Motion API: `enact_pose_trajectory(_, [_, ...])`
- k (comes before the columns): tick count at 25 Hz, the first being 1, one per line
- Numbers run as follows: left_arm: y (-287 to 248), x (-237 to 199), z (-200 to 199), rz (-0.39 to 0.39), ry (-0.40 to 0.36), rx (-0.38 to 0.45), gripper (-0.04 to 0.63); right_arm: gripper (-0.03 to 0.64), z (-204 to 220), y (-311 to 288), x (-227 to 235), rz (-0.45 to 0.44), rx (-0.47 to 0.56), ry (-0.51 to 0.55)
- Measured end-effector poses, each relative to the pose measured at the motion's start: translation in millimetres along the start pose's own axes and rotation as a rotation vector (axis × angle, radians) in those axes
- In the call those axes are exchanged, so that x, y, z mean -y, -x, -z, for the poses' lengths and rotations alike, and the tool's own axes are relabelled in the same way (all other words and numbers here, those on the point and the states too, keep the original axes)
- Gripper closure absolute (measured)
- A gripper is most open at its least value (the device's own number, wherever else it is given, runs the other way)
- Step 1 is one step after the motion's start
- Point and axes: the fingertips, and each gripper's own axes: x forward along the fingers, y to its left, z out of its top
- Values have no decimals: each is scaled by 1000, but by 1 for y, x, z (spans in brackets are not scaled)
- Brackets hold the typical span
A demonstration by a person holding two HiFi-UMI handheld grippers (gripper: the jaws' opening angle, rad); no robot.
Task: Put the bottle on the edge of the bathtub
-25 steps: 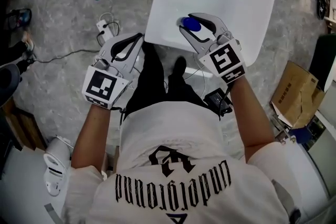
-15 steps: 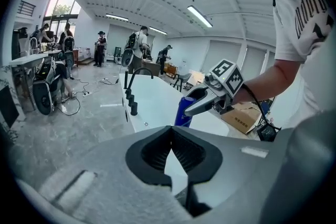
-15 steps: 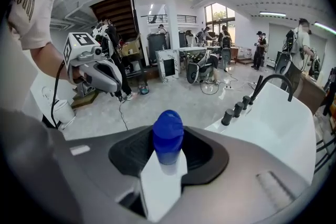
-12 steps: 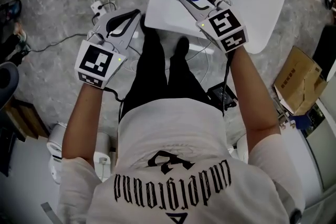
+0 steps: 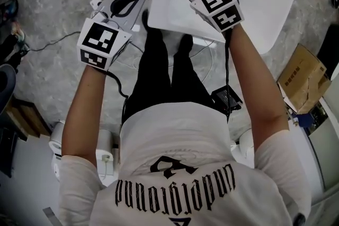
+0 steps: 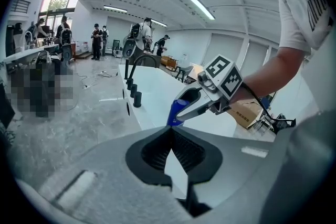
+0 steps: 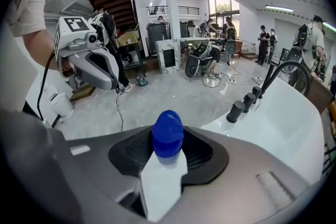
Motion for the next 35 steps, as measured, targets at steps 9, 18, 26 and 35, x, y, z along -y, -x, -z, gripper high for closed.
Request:
enact_pose_trajectory(9, [-19, -5, -2, -8, 45, -3, 589, 463, 7, -26, 21, 8, -35, 25])
enact_pose_trajectory(18, [-14, 4, 8, 18, 57, -16, 589, 457, 4, -28, 8, 3, -53, 24])
enact_pose_trajectory(26, [-5, 5, 6, 19, 59, -3, 589, 391, 1, -27, 5, 30, -42, 5])
enact_pose_trajectory(35, [15, -1, 7, -24, 65, 28, 589, 379, -10, -15, -4, 60, -12, -10])
